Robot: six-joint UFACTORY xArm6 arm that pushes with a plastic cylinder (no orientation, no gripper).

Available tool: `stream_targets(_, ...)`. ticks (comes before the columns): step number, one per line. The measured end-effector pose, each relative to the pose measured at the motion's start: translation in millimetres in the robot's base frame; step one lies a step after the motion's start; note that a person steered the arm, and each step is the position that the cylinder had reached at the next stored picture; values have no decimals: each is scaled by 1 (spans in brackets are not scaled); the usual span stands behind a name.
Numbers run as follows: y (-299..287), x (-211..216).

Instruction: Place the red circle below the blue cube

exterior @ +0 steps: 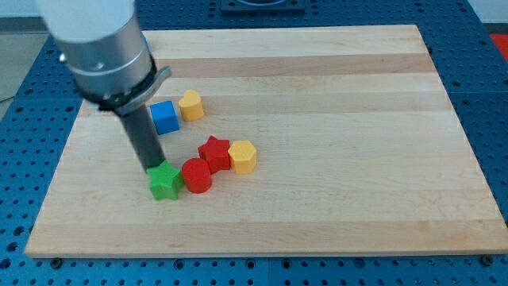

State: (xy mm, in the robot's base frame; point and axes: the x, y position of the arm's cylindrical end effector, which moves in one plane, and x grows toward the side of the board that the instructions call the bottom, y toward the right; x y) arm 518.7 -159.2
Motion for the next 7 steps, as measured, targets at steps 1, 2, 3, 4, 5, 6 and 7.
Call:
stream_targets(1, 4, 19)
stream_targets(2, -13, 27)
stream_targets(3, -58, 43)
stream_targets(4, -29, 83)
stream_targets(5, 61, 76)
stream_targets(6, 68, 14)
stream_targets(7, 56, -16)
